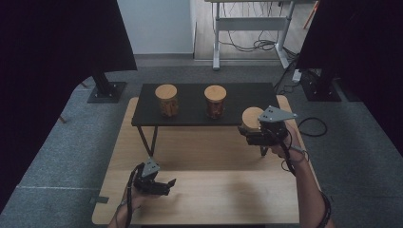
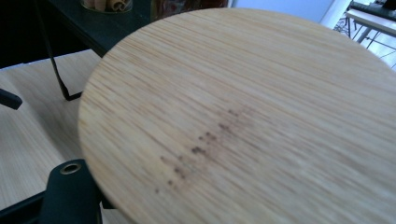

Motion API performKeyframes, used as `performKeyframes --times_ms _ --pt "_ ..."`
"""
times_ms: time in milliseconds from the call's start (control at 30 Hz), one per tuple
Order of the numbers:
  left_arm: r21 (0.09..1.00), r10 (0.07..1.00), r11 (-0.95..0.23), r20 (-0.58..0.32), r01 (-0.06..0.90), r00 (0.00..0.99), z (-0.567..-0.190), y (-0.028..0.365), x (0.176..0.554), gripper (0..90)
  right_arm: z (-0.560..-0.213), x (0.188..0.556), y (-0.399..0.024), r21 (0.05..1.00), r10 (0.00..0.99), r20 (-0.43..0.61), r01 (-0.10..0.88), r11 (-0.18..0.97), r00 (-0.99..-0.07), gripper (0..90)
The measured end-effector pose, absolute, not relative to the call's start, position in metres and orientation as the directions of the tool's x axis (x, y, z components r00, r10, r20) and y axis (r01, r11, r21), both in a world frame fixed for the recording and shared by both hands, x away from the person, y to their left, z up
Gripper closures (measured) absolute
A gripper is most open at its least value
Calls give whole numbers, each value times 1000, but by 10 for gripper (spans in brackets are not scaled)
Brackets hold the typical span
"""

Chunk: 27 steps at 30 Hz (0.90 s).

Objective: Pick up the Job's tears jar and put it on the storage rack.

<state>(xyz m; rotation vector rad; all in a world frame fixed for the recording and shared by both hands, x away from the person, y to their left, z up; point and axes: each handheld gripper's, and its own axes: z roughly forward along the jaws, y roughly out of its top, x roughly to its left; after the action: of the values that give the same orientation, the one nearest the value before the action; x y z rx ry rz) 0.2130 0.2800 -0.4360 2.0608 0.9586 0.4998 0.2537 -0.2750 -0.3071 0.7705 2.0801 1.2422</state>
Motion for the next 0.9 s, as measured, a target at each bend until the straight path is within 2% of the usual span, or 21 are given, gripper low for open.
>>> performKeyframes --times_ms 700,900 --pt "796 771 -400 24 454 637 -435 279 213 51 -290 267 -269 902 731 -194 173 395 -654 244" --pt "809 765 -370 -13 456 643 -435 285 214 52 -292 272 -271 905 734 -184 178 385 -653 244"
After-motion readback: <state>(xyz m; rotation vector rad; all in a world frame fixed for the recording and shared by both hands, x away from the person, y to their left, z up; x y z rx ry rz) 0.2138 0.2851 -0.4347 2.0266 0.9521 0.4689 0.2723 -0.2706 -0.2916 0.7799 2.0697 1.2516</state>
